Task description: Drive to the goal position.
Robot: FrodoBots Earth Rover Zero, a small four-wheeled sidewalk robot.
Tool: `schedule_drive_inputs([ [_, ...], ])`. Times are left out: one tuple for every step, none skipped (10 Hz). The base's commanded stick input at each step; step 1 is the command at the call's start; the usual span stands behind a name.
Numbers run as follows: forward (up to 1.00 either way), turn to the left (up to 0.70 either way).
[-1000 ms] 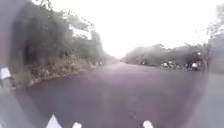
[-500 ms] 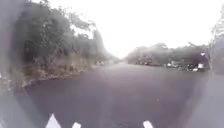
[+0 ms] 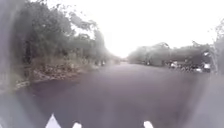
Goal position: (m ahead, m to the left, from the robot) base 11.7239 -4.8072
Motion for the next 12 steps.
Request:
schedule_drive_inputs([
  [0.7, 0.0],
  [0.7, 0.0],
  [0.7, 0.0],
  [0.7, 0.0],
  [0.7, 0.0],
  [0.7, 0.0],
  [0.7, 0.0],
  [0.7, 0.0],
  [0.7, 0.0],
  [0.7, 0.0],
  [0.7, 0.0],
  [0.7, 0.0],
])
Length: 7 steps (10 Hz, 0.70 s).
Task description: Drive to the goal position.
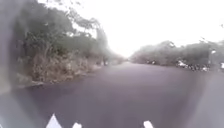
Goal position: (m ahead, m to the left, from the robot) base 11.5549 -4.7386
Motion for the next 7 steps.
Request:
schedule_drive_inputs([
  [0.7, 0.0],
  [0.7, 0.0],
  [0.7, 0.0],
  [0.7, 0.0],
  [0.7, 0.0],
  [0.7, 0.0],
  [0.7, 0.0],
])
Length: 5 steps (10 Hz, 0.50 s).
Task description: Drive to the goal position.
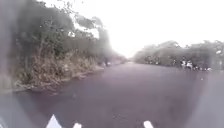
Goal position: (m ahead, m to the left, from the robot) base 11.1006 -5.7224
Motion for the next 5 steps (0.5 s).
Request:
schedule_drive_inputs([
  [0.7, 0.0],
  [0.7, 0.0],
  [0.7, 0.0],
  [0.7, 0.0],
  [0.7, 0.0],
])
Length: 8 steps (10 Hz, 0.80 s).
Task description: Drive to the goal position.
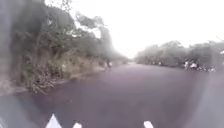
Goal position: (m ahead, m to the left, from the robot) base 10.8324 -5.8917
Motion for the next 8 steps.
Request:
schedule_drive_inputs([
  [0.7, 0.0],
  [0.7, 0.0],
  [0.7, 0.0],
  [0.7, 0.0],
  [0.7, 0.0],
  [0.7, 0.0],
  [0.7, 0.0],
  [0.7, 0.0],
])
